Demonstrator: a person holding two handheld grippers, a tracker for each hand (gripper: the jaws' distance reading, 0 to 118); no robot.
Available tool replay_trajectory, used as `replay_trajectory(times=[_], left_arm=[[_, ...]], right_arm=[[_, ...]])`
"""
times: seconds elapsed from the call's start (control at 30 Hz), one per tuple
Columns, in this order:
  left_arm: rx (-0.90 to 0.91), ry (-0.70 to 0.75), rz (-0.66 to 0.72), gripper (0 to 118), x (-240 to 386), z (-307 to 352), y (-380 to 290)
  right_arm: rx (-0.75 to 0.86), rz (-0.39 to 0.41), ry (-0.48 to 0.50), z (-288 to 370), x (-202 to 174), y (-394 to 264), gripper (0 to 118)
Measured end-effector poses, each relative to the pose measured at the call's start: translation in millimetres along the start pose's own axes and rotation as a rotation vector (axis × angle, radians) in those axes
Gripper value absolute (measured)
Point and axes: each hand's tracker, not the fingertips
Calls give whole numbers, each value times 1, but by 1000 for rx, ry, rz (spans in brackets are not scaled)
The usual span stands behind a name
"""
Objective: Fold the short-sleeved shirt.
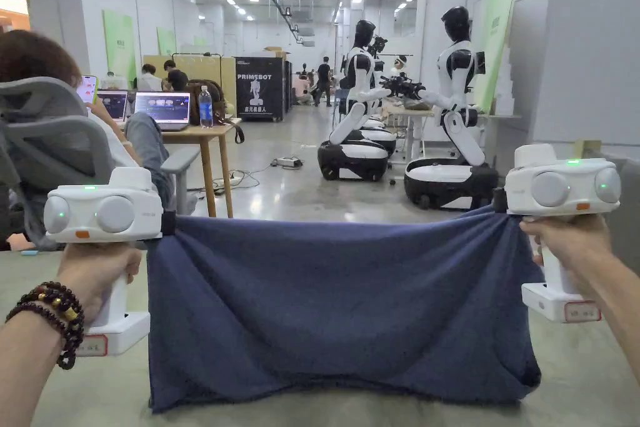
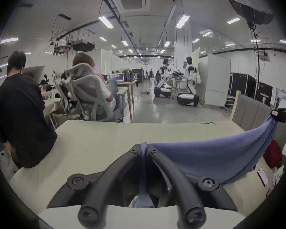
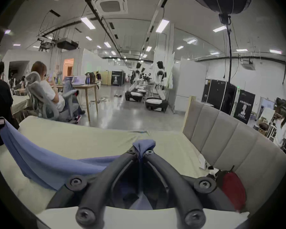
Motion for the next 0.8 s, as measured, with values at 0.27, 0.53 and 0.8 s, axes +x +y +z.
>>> replay_trajectory(times=[0.27,0.53,0.8], left_arm=[[34,-100,-88,4,-18,160,-98],[-178,-115,-18,4,-39,272,-260],[-348,-94,55,4,-53,275,-365]], right_arm=[[30,91,91,196,11,-107,3],[-199,150,182,290,11,-271,3],[-422,130,173,262,11,-393,3]])
